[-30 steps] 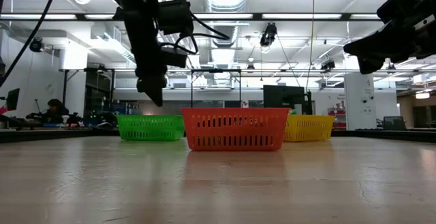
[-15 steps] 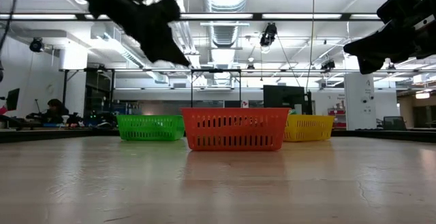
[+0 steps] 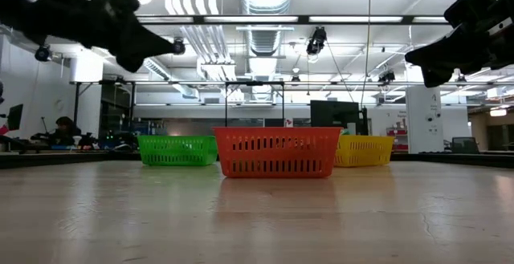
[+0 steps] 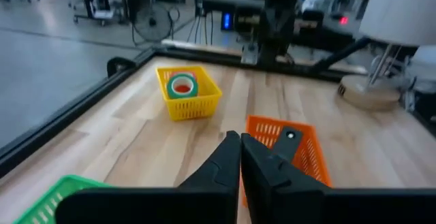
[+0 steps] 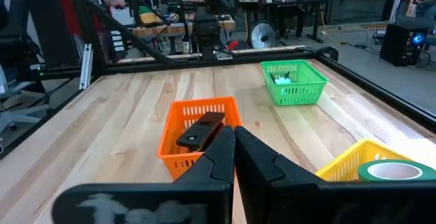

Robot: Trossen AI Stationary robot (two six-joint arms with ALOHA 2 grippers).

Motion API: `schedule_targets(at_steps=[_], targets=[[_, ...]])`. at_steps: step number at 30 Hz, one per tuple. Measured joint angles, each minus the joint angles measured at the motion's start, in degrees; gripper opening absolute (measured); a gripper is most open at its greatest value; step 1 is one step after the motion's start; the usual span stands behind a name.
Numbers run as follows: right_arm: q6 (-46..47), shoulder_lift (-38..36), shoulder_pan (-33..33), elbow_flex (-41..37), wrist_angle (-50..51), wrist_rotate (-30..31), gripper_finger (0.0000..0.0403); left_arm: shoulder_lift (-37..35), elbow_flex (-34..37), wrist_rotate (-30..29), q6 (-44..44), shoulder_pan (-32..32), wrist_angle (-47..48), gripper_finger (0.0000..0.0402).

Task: Pick and place Stapler, Stapler remover, tape
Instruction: Return to Home Position

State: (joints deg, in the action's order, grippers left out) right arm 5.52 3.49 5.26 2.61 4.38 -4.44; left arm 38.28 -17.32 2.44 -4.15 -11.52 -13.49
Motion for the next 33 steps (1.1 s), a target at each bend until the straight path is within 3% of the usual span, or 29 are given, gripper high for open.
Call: schedule_targets(at_steps=[14,33], targets=[[0.0,0.0,0.0,0.0,0.0,0.0,0.0009,-19.8,7.6,1.5,-3.4,0.0,0.8,0.0009],[0.0,0.0,0.0,0.0,0.0,0.0,0.0008,-20.9,13.8,1.0,-3.6,0.0,1.5,0.0014]])
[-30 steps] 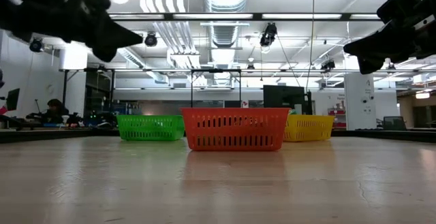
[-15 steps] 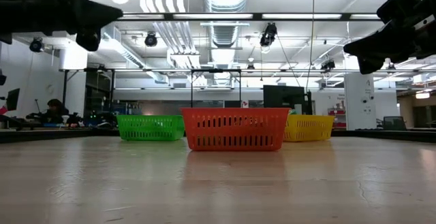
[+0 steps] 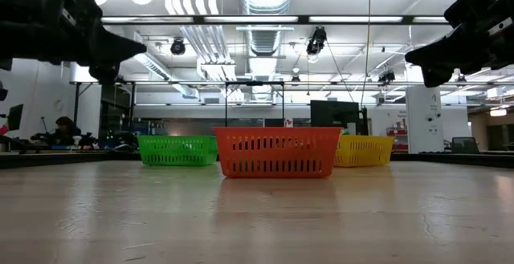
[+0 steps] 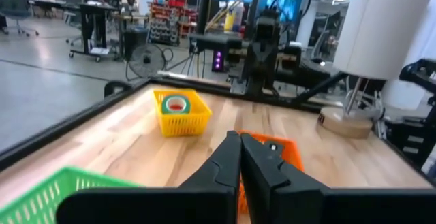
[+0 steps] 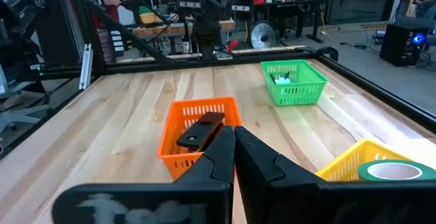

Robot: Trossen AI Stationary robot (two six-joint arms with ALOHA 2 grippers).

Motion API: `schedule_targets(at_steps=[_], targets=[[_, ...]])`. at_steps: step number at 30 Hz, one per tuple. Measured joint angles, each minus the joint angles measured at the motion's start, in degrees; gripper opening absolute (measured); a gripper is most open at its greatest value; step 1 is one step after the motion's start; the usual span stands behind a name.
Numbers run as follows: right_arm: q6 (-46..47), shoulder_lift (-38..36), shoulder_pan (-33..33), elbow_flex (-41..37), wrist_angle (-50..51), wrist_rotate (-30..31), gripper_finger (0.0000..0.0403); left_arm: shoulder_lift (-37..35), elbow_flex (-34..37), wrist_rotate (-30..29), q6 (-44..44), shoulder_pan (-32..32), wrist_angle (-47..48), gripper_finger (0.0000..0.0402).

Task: Pick and place Stapler, Stapler remover, tape
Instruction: Return to Home Position

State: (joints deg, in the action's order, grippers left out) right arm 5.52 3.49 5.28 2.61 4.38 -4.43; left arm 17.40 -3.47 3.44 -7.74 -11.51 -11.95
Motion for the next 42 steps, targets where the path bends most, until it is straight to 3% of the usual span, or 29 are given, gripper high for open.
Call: schedule_targets(at_steps=[17,42], targets=[[0.0,0.0,0.0,0.0,0.0,0.0,0.0008,0.0,2.9,-0.1,-0.1,0.0,8.0,0.0016],[0.0,0.0,0.0,0.0,0.0,0.0,0.0008,0.0,3.0,-0.1,0.0,0.0,7.9,0.0014]])
